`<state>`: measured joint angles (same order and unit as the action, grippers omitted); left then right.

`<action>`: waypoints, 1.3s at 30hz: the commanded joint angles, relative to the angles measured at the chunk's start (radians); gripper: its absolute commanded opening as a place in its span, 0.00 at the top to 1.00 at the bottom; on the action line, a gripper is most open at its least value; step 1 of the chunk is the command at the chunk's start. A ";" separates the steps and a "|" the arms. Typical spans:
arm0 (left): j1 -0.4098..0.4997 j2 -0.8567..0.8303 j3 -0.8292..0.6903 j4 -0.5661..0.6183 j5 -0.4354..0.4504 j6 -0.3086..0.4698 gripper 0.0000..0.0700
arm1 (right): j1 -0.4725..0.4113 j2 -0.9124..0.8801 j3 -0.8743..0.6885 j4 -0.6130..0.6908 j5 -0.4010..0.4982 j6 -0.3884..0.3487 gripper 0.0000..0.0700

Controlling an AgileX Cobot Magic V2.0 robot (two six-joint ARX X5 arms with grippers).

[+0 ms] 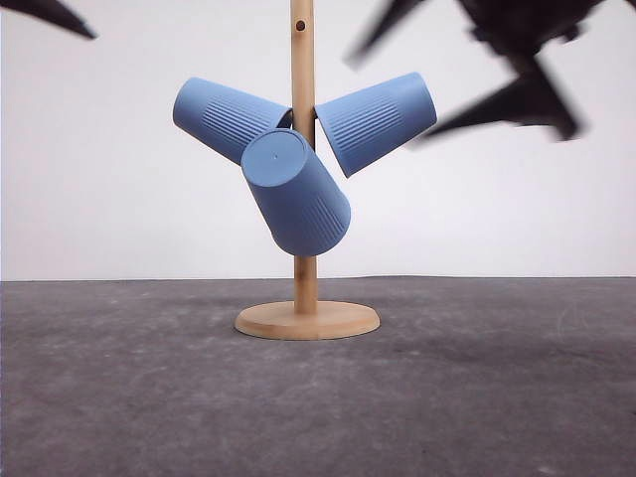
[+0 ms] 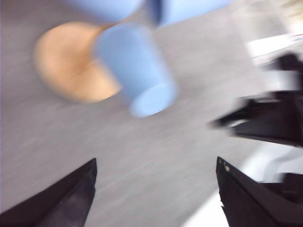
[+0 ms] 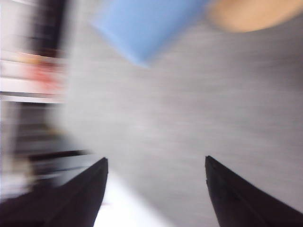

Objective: Place three cups

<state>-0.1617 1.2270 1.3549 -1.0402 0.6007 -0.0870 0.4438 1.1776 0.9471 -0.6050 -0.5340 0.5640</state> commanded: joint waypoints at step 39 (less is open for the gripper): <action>0.031 -0.587 -0.673 0.488 -0.261 -0.034 1.00 | -0.159 -0.507 -0.313 0.090 0.483 -0.580 0.98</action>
<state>-0.1310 0.6381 0.6682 -0.5658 0.3393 -0.1238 0.2813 0.6680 0.6212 -0.5319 -0.0517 -0.0113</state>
